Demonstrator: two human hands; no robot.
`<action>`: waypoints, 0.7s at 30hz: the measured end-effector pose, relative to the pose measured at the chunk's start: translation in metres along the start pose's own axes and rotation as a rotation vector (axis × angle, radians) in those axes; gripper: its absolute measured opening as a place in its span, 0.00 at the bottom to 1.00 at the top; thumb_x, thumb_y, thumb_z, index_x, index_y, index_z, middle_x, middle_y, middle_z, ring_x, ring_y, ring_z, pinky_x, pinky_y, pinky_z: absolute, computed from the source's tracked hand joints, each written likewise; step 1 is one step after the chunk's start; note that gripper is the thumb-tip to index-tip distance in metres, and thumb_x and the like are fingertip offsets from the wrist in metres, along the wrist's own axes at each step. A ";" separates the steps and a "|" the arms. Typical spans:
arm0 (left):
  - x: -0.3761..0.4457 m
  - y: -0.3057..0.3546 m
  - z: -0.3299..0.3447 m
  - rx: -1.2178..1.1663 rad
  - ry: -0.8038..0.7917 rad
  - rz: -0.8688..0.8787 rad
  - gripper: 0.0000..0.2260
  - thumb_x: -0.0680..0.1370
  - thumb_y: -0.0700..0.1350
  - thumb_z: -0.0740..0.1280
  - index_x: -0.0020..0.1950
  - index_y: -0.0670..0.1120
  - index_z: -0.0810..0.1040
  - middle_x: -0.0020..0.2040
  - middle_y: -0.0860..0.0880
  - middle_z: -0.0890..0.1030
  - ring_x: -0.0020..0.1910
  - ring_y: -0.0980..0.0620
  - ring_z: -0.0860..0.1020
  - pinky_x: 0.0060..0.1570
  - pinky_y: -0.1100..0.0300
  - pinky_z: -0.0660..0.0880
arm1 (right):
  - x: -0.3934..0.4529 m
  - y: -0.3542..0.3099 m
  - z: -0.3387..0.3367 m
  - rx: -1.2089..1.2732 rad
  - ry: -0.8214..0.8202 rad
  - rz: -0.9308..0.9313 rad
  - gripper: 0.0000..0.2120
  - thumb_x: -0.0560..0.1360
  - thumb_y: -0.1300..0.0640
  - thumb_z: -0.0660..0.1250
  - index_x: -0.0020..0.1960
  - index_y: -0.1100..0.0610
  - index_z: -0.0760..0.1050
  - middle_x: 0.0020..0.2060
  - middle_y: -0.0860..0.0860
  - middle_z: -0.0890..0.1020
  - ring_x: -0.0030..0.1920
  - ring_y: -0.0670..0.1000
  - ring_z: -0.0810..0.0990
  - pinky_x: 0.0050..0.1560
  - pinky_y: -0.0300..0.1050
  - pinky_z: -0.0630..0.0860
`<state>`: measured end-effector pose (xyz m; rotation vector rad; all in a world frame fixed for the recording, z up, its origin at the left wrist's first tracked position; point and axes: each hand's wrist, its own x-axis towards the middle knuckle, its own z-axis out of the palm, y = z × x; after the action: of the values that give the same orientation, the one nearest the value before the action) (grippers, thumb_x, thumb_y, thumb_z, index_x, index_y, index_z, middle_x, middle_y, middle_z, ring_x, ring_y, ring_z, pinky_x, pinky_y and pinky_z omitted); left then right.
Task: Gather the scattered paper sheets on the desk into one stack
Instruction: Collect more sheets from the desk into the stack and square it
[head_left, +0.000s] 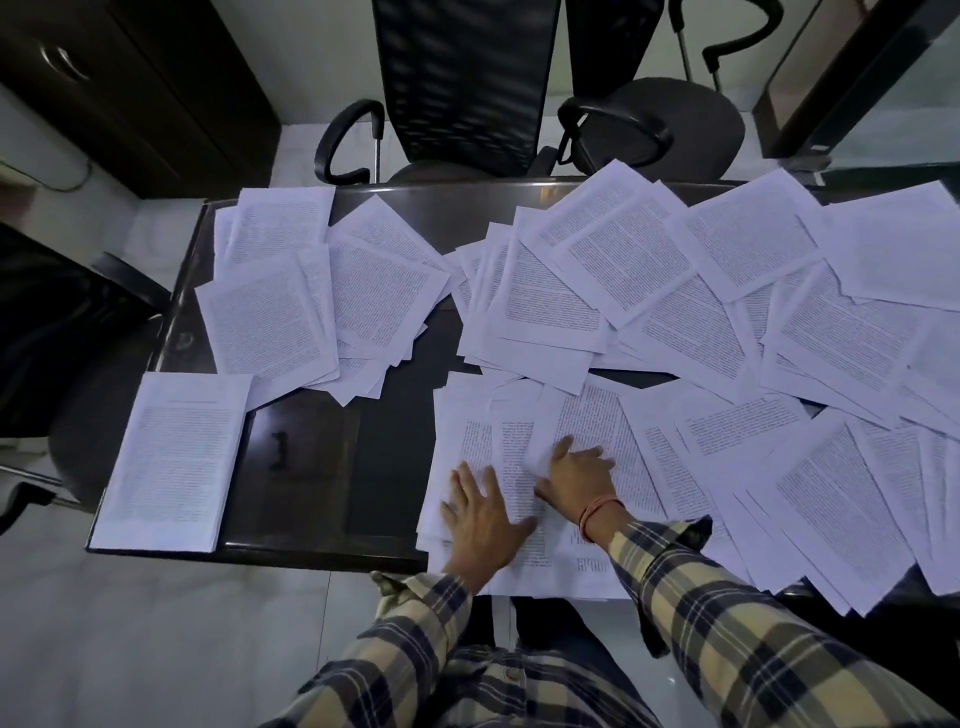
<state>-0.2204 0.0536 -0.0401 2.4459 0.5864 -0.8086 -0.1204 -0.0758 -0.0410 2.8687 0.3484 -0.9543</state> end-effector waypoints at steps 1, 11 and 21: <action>-0.003 0.003 0.006 0.016 -0.007 0.007 0.48 0.74 0.69 0.67 0.82 0.46 0.49 0.82 0.36 0.37 0.81 0.34 0.37 0.75 0.30 0.47 | 0.002 -0.002 0.002 0.021 -0.001 0.015 0.39 0.83 0.42 0.56 0.79 0.72 0.51 0.67 0.76 0.72 0.70 0.75 0.71 0.65 0.71 0.72; -0.021 0.052 0.023 -0.124 -0.020 0.103 0.30 0.79 0.57 0.70 0.72 0.40 0.64 0.68 0.40 0.68 0.67 0.40 0.69 0.65 0.48 0.73 | 0.016 0.034 -0.045 0.509 0.057 0.196 0.18 0.78 0.57 0.66 0.66 0.63 0.75 0.61 0.65 0.81 0.61 0.67 0.79 0.59 0.55 0.77; 0.008 0.058 0.023 -0.516 -0.091 -0.181 0.12 0.73 0.35 0.71 0.37 0.46 0.69 0.35 0.52 0.71 0.36 0.49 0.74 0.36 0.56 0.73 | 0.014 0.062 -0.051 0.808 0.072 0.289 0.15 0.77 0.64 0.64 0.63 0.63 0.79 0.60 0.64 0.82 0.61 0.67 0.79 0.60 0.55 0.78</action>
<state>-0.1932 -0.0031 -0.0432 1.8981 0.8690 -0.7244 -0.0647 -0.1244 -0.0072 3.4962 -0.5780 -1.1235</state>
